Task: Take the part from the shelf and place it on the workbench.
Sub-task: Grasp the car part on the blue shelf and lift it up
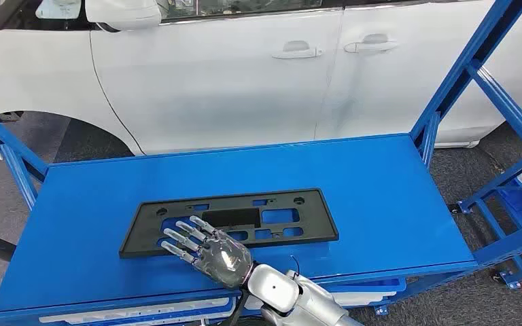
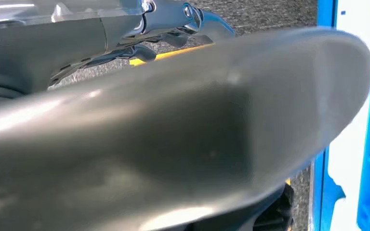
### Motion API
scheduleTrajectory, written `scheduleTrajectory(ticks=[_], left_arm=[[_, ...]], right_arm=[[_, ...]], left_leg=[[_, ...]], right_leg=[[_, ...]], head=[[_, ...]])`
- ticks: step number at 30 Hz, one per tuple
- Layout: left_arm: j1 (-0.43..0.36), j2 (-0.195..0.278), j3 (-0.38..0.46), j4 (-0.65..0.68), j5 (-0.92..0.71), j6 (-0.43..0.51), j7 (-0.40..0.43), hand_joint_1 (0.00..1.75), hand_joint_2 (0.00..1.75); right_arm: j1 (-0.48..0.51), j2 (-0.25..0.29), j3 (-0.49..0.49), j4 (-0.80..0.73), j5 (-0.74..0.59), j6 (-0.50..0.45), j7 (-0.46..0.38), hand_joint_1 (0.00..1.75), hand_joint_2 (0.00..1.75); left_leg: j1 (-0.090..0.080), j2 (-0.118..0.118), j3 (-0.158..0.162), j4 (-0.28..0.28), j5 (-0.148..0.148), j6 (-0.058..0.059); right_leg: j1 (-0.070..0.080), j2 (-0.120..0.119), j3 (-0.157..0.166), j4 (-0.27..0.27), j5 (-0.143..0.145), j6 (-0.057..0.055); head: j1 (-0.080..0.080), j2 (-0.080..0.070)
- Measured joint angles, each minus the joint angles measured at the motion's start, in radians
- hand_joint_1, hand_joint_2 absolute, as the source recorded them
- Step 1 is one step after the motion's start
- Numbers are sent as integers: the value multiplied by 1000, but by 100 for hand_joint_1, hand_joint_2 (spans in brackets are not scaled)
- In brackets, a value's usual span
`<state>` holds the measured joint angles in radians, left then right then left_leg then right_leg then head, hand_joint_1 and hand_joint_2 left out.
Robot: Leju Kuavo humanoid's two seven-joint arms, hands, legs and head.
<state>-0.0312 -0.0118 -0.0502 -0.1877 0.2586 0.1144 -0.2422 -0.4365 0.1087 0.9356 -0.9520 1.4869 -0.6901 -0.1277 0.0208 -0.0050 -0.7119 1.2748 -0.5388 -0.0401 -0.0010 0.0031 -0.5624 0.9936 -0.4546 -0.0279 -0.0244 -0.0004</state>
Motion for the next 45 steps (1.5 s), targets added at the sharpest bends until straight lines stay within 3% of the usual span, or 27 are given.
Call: scheduleTrajectory(ticks=[2, 3, 5, 9, 11, 13, 14, 15, 16, 18, 19, 21, 24, 26, 28, 29, 30, 31, 33, 35, 39, 40, 41, 44, 45], left_arm=[[-1, 0, 0, 0, -3, 0, 0, 0, 0], [-1, 1, 0, 0, -5, 0, 0, 0, 0], [-3, 1, -1, 0, -9, -2, -1, 0, 0], [-4, 0, -2, 0, -11, -4, -1, 0, 0], [-5, -1, -3, 0, -16, -6, -2, 0, 0], [-6, 0, -5, 0, -21, -9, -2, 0, 0], [-6, 0, -7, 0, -23, -9, -3, 0, 0], [-6, 0, -9, 0, -24, -10, -3, 0, 0], [-6, -1, -10, 0, -25, -10, -3, 0, 0], [-6, -1, -14, 0, -25, -11, -4, 0, 0], [-7, -1, -15, 0, -25, -11, -5, 0, 0], [-7, -1, -17, 0, -25, -12, -6, 0, 0], [-6, -1, -19, 0, -25, -13, -9, 0, 0], [-7, -1, -19, 0, -25, -13, -10, 0, 0], [-6, -1, -20, 0, -25, -14, -10, 0, 0], [-5, -1, -20, 0, -24, -15, -10, 0, 0], [-3, -1, -20, 0, -23, -15, -10, 0, 0], [-3, 0, -20, 0, -22, -15, -10, 0, 0], [-3, 0, -20, 0, -19, -16, -11, 0, 0], [-4, 1, -20, 0, -18, -18, -14, 0, 0], [-3, 1, -20, 0, -18, -25, -34, 0, 0], [-3, 1, -20, 0, -17, -27, -40, 0, 0], [-4, 1, -20, 0, -17, -28, -46, 0, 0], [-4, 1, -19, 0, -17, -31, -72, 0, 0], [-3, 1, -19, 0, -17, -32, -82, 0, 44]], right_arm=[[-1, 0, -2, 3, 20, 0, 18, 0, 175], [-1, 0, -3, 7, 38, 0, 38, 0, 175], [-4, 0, -4, 16, 64, 0, 80, 0, 175], [-12, -1, -3, 30, 78, -2, 119, 0, 175], [-21, -2, 3, 39, 79, -3, 148, 0, 175], [-32, -5, 19, 57, 79, -7, 186, 0, 175], [-37, -7, 28, 67, 79, -9, 202, 0, 175], [-42, -8, 36, 75, 79, -11, 214, 0, 175], [-48, -8, 43, 84, 79, -13, 225, 0, 175], [-67, -8, 57, 100, 79, -13, 253, 0, 175], [-77, -8, 62, 108, 79, -13, 267, 0, 175], [-92, -9, 66, 122, 79, -13, 292, 0, 175], [-106, -12, 67, 137, 79, -13, 309, 2, 175], [-112, -13, 67, 148, 79, -12, 318, 73, 175], [-117, -14, 67, 163, 79, -12, 331, 154, 175], [-119, -15, 67, 172, 78, -12, 339, 165, 175], [-122, -16, 68, 182, 76, -12, 348, 171, 175], [-126, -17, 68, 193, 74, -12, 357, 175, 175], [-136, -17, 69, 214, 72, -12, 366, 175, 175], [-141, -18, 68, 230, 73, -12, 366, 175, 175], [-143, -19, 56, 251, 78, -12, 348, 175, 175], [-143, -19, 52, 254, 78, -12, 343, 175, 175], [-143, -19, 48, 257, 78, -12, 338, 175, 175], [-140, -19, 38, 265, 79, -12, 327, 175, 175], [-139, -19, 35, 266, 79, -12, 324, 175, 175]], left_leg=[[0, 0, 42, -87, 45, 3], [-1, 1, 77, -157, 73, 5], [-4, 0, 121, -249, 100, 15], [-5, -1, 126, -267, 98, 39], [-1, 1, 129, -272, 101, 50], [-2, 1, 129, -272, 99, 55], [-3, 1, 130, -272, 99, 56], [-3, 1, 131, -271, 98, 56], [-3, 1, 132, -271, 97, 56], [-3, 0, 137, -270, 94, 53], [-4, -1, 139, -269, 92, 50], [-6, -1, 140, -269, 90, 39], [-5, 0, 141, -267, 85, 21], [-3, 0, 118, -210, 49, 13], [-1, 0, 62, -86, -14, 8], [0, 0, 34, -27, -35, 5], [0, 0, 20, 1, -36, 2], [1, 1, 23, -7, -19, 1], [3, 2, 79, -126, 49, 2], [1, 1, 131, -238, 86, 9], [-1, -1, 141, -266, 89, 36], [0, 0, 141, -269, 91, 42], [1, 1, 141, -272, 94, 48], [-1, 2, 139, -272, 94, 55], [-1, 2, 139, -272, 94, 56]], right_leg=[[0, 1, 3, 2, -4, 3], [1, 2, 6, 4, -7, 6], [4, 3, 6, 10, -13, 15], [4, 3, 2, 20, -24, 34], [0, 2, -32, 92, -66, 44], [-3, 2, -102, 228, -123, 52], [-5, 2, -131, 281, -136, 54], [-6, 2, -144, 299, -129, 55], [-7, 2, -137, 276, -104, 54], [-7, 1, -77, 143, -32, 47], [-5, 0, -47, 79, -8, 42], [2, 0, -19, 15, 5, 32], [0, 2, -13, 3, 9, 18], [-5, -1, -6, -9, 15, 9], [-4, -3, -5, -11, 16, 4], [-3, -3, -5, -10, 15, 3], [-3, -3, -4, -9, 15, 3], [-3, -2, -4, -8, 14, 4], [-4, -1, -2, -2, 9, 9], [0, 1, -5, 7, 4, 19], [1, 2, -10, 13, 0, 39], [0, 2, -17, 29, -12, 45], [-2, 2, -34, 66, -35, 50], [-6, 1, -130, 260, -122, 61], [-7, 1, -151, 300, -129, 62]], head=[[0, 0], [0, 0], [1, 0], [4, 0], [7, 0], [10, 0], [10, 0], [10, 0], [10, 0], [10, 0], [10, 0], [9, 0], [8, 0], [7, 0], [5, 0], [5, 0], [5, 0], [5, 0], [5, 0], [6, 0], [10, 0], [11, 0], [12, 0], [15, 0], [15, 0]])
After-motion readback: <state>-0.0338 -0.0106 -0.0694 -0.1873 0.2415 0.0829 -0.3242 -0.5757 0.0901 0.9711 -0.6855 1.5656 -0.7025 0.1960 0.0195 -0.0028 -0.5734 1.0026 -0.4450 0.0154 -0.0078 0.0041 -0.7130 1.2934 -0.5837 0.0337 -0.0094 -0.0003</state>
